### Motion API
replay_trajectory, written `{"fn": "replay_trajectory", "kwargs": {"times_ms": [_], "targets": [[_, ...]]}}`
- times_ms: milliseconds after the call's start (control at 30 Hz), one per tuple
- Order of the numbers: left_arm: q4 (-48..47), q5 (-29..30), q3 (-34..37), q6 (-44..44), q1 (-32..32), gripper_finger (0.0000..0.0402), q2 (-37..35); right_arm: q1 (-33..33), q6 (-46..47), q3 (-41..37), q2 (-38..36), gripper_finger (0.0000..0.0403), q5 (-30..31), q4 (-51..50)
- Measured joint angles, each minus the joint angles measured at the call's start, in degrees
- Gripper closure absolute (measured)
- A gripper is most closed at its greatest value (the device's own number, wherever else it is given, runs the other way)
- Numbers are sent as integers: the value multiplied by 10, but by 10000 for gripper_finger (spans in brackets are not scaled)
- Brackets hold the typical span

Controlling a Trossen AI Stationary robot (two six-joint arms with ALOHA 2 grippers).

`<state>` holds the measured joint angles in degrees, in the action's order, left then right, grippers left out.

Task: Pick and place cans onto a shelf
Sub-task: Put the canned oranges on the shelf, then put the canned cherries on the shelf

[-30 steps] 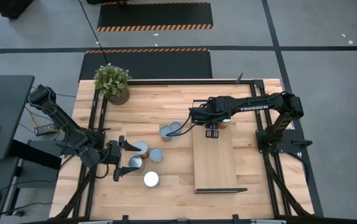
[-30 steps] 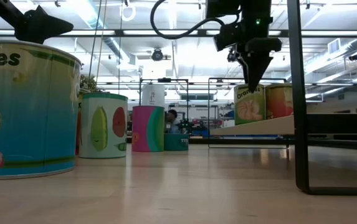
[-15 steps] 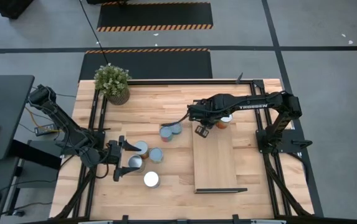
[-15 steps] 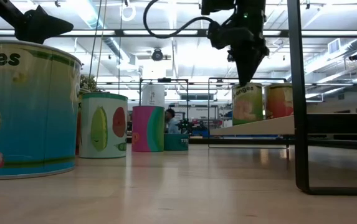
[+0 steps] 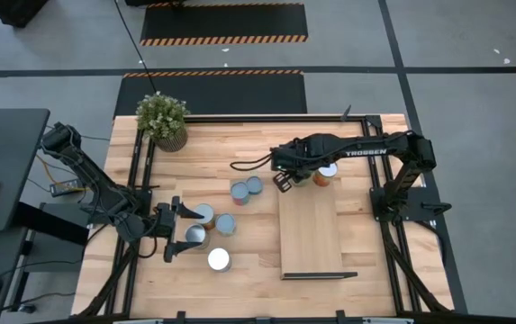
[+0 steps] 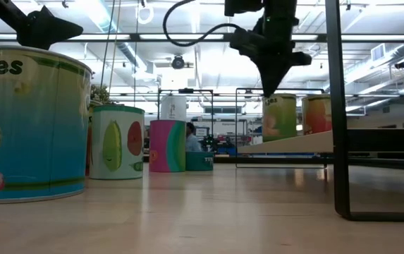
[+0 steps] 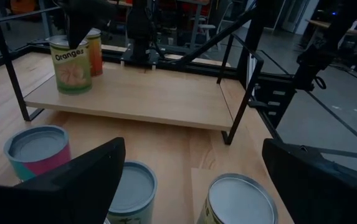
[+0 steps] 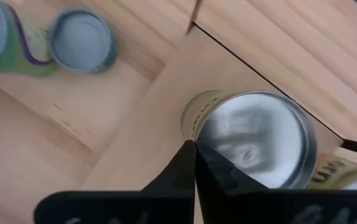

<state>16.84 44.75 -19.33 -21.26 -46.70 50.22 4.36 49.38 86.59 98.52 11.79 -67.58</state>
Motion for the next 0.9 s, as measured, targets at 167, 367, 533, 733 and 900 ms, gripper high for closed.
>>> {"fn": "replay_trajectory", "kwargs": {"times_ms": [167,367,533,733,900], "targets": [[0,0,0,0,0,17,0,7,-3,0,0,375,1,8],[0,0,0,-2,0,17,0,15,-4,1,-1,344,5,20],[0,0,0,-1,0,17,0,15,-39,8,-1,303,3,25],[-1,0,0,-1,0,17,0,-7,-218,68,-2,276,2,25],[-1,4,0,16,0,17,0,-69,-338,74,-2,270,0,102]]}}
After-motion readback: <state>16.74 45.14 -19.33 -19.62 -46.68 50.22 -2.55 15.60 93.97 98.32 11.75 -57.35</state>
